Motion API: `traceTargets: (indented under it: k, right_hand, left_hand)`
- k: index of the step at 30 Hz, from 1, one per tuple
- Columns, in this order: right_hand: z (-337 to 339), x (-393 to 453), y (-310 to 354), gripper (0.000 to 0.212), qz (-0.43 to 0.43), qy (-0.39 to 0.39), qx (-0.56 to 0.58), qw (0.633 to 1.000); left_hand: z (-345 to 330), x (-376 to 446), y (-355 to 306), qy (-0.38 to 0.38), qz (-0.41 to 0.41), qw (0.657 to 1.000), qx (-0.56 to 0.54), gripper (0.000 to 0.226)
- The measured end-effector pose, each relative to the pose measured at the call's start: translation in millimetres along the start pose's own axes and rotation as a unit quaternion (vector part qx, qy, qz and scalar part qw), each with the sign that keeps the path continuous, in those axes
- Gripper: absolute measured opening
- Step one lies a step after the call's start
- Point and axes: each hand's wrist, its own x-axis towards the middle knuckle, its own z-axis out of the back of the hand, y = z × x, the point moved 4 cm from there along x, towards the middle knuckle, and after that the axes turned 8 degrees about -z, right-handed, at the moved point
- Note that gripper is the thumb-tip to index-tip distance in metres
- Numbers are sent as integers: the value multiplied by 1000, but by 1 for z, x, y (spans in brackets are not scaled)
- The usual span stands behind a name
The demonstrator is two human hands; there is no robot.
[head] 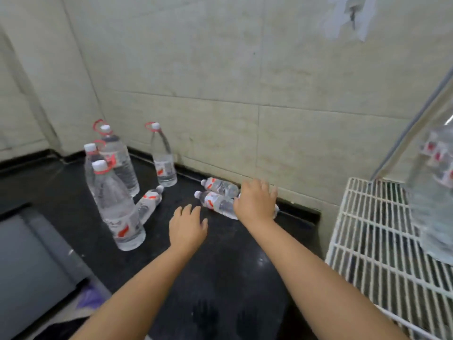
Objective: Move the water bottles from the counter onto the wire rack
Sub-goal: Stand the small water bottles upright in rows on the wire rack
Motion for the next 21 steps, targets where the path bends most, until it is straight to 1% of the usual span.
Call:
traceTargets:
  k: [3, 6, 9, 11, 13, 16, 18, 19, 20, 21]
  right_hand:
    - [-62, 32, 8, 40, -45, 33, -38, 998]
    - [-122, 64, 2, 41, -98, 74, -58, 991]
    - [-168, 92, -16, 50, -158, 94, -81, 980]
    - [-192, 108, -34, 54, -180, 102, -93, 974]
    - [-208, 125, -52, 57, -180, 106, -117, 971]
    - [-227, 148, -79, 57, -181, 134, -140, 964]
    - [-241, 155, -94, 61, -194, 156, -154, 956]
    - [-248, 157, -98, 63, -190, 149, -156, 958]
    - [-254, 159, -102, 67, -175, 126, -162, 963]
    - [-261, 160, -106, 69, -166, 112, -167, 965]
  left_hand:
    - [-33, 37, 40, 37, -17, 999, 5, 46]
    - [-74, 79, 66, 70, -64, 995, 1, 46]
    - [-117, 122, 80, 97, -111, 989, -3, 47]
    - [-136, 147, 77, 82, -166, 982, -18, 41]
    - [-163, 170, 73, 59, -206, 976, -39, 32]
    - [-194, 199, 65, 80, -223, 969, -71, 41]
    - [-207, 212, 58, 70, -240, 966, -65, 45]
    - [-214, 216, 55, 60, -247, 965, -60, 43]
    - [-220, 218, 53, 50, -251, 965, -59, 41]
    - [-225, 220, 52, 28, -250, 966, -57, 40]
